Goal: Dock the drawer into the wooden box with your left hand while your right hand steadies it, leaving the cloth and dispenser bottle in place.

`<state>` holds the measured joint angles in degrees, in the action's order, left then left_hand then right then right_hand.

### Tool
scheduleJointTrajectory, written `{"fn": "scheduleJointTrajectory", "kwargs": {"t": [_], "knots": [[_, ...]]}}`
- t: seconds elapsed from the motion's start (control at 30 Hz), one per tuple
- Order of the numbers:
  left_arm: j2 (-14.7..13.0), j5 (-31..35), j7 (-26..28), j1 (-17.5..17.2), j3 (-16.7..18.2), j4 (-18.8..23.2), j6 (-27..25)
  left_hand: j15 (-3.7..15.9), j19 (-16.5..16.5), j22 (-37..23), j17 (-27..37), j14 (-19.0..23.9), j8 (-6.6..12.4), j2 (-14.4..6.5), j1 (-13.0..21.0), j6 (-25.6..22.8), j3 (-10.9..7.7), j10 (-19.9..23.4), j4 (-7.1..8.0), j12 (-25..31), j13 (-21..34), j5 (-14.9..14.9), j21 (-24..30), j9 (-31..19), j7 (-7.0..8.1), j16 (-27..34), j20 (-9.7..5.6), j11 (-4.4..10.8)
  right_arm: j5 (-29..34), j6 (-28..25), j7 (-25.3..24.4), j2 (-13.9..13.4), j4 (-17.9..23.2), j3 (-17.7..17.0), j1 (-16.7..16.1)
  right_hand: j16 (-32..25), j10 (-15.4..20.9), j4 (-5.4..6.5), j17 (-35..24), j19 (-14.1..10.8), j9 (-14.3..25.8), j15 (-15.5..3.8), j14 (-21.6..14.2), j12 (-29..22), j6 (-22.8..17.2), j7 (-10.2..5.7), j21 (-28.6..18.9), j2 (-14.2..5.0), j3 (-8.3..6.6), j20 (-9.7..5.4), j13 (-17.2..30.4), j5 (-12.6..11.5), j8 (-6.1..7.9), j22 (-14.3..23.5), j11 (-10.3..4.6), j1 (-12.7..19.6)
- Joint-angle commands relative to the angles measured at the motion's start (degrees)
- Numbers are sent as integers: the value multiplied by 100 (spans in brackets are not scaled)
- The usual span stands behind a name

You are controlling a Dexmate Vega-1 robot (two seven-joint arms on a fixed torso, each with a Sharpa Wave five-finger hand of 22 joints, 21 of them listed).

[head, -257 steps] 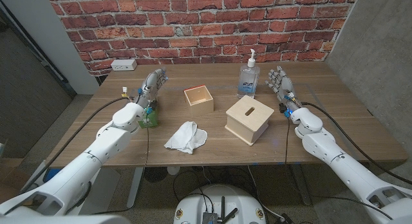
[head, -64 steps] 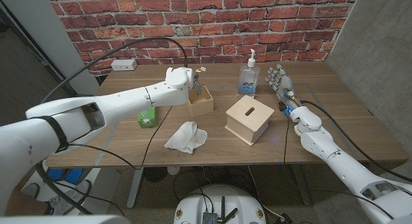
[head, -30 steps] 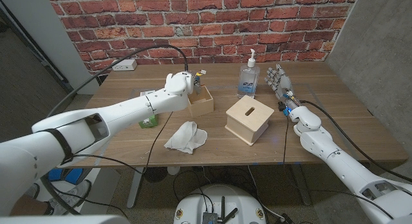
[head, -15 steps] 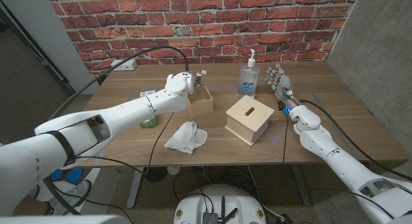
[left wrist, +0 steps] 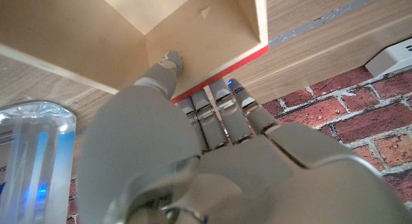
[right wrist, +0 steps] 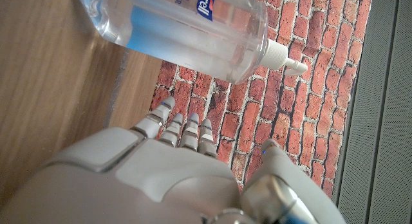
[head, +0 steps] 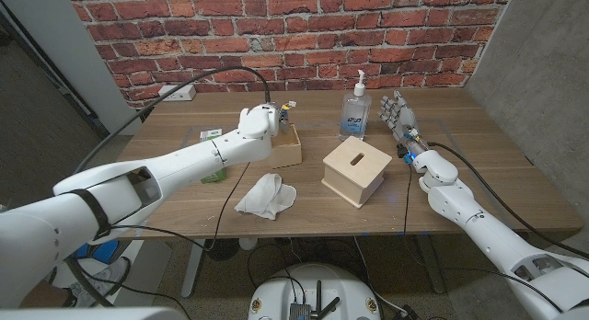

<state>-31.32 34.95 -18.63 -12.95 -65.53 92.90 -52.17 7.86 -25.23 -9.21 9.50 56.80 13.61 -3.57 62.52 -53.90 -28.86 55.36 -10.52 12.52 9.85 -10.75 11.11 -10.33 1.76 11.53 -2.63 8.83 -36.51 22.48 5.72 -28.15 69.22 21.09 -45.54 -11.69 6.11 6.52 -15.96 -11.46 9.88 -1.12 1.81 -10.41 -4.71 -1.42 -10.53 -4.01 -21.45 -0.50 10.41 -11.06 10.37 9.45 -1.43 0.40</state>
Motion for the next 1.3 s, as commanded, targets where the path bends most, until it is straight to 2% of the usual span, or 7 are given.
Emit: {"fn": "scheduleJointTrajectory", "kwargs": {"t": [0.03,0.3,0.7,1.3], "knots": [[23,196,85,-2,-110,8,-177,604,-130,-36,63,274,37,-218,146,-257,19,484,22,40,56,3,23,-49,-25,67,-822,259,-1,-19,-5,14,-15,11,18,-41,-6,23,-4,-9,19,26,17,-36,-51,8,-17,-139,-11,12,-2,-44,41,13,-35,51],[74,370,100,30,-216,-20,-288,606,-238,-39,79,500,21,-253,184,-363,79,636,26,23,68,10,29,-60,-3,102,-823,279,-4,-26,13,18,-31,17,29,-42,-6,27,0,-9,19,23,20,-36,-54,6,-17,-143,-10,15,-2,-44,41,13,-31,50],[115,532,19,94,-280,93,-584,608,-289,-37,81,621,9,-261,218,-437,115,780,22,33,78,3,23,-64,-4,104,-829,279,2,15,51,22,-46,21,44,-45,-7,27,8,-9,19,25,19,-35,-58,9,-18,-143,-6,14,-2,-45,40,13,-31,54],[221,583,-123,330,-502,295,-1358,608,-318,-36,78,683,-3,-252,258,-475,137,830,11,19,82,-6,16,-70,-37,95,-836,285,-37,28,138,-76,52,-16,-27,-47,-4,27,19,-7,20,23,20,-36,-62,5,-17,-146,-5,-15,-2,-47,38,13,-31,60]]}}
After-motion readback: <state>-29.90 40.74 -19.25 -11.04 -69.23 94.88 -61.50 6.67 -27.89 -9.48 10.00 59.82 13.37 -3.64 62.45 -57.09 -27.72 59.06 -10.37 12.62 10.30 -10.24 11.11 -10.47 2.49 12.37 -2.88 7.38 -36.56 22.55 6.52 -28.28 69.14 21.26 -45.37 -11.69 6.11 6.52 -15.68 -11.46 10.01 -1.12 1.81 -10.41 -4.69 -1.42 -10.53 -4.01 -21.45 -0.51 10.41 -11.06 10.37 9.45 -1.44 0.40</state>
